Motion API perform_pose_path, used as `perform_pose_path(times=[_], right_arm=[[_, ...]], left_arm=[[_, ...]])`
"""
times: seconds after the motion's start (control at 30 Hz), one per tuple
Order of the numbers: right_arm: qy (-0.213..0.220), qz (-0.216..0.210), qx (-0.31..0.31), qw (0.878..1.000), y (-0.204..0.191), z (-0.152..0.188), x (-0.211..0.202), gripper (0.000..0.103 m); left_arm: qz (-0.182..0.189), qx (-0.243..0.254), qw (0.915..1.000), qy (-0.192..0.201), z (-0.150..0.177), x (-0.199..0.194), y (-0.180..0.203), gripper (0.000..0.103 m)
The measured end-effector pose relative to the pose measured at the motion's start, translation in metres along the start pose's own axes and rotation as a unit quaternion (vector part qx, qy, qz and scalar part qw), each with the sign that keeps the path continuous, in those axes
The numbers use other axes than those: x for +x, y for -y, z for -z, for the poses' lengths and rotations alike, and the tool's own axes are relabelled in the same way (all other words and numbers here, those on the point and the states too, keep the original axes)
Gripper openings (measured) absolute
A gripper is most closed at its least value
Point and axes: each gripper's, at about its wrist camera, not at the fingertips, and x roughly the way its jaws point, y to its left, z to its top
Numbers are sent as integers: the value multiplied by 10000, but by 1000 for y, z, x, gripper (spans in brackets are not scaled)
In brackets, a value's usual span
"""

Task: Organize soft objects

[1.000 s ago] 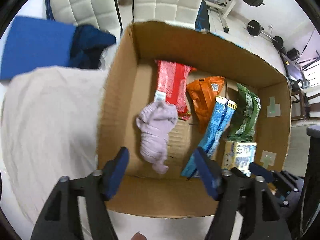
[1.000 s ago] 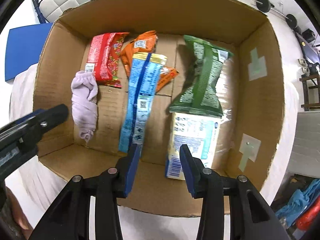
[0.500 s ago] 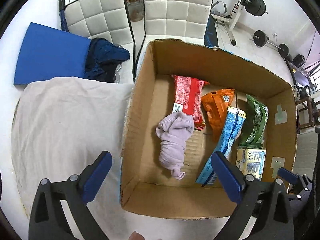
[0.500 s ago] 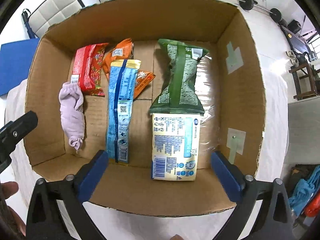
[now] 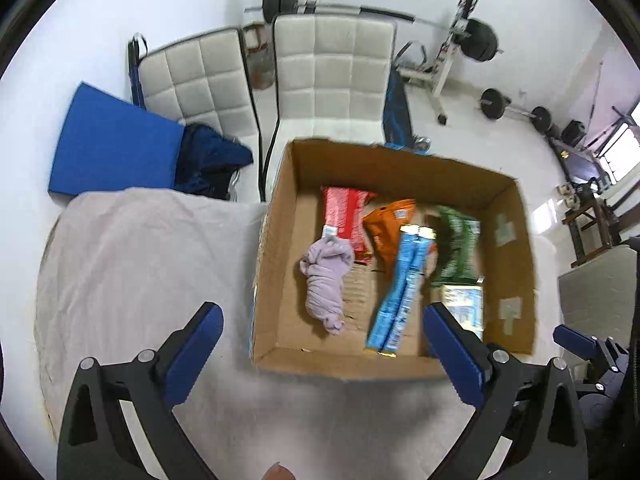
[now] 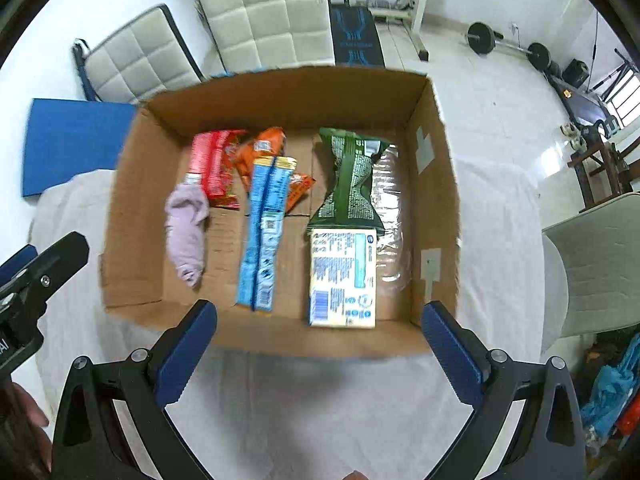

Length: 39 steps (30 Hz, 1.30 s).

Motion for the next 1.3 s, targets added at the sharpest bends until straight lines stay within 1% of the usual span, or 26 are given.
perform_pose_path(times=[0.1,0.27,0.37,0.53,0.67,0.83,0.93,1.03,1.1,1.23,1.3], right_arm=[[251,-41,44,9997,4,17,-30,103],[718,-171,109,9972,13,57,-100,103],[988,-281,116,9946,18,80,-144,103],[1410,-354,69,9894,25,113,-212,103],[1579,-414,63,9866,29,130,-253,103],[1621,-416,11,9859,33,155,-297,103],[1582,-420,-3,9865,36,167,-314,103],[1661,-355,-30,9855,37,175,-327,103],[1705,-332,-42,9848,36,177,-333,103],[1771,-268,-53,9838,36,176,-338,103],[1785,-218,-31,9837,36,174,-337,103]], left_arm=[[17,57,9998,214,13,-35,5,102],[126,36,9984,549,43,-104,7,102],[154,152,9979,618,58,-137,11,103],[115,217,9961,853,77,-196,13,103],[13,220,9943,1047,87,-234,12,103],[112,143,9944,1041,100,-260,12,103],[180,98,9948,1000,108,-268,13,103],[211,103,9944,1031,114,-277,15,103],[176,108,9937,1103,118,-284,17,103],[250,112,9915,1271,121,-291,18,103],[194,67,9909,1327,120,-290,17,103]])
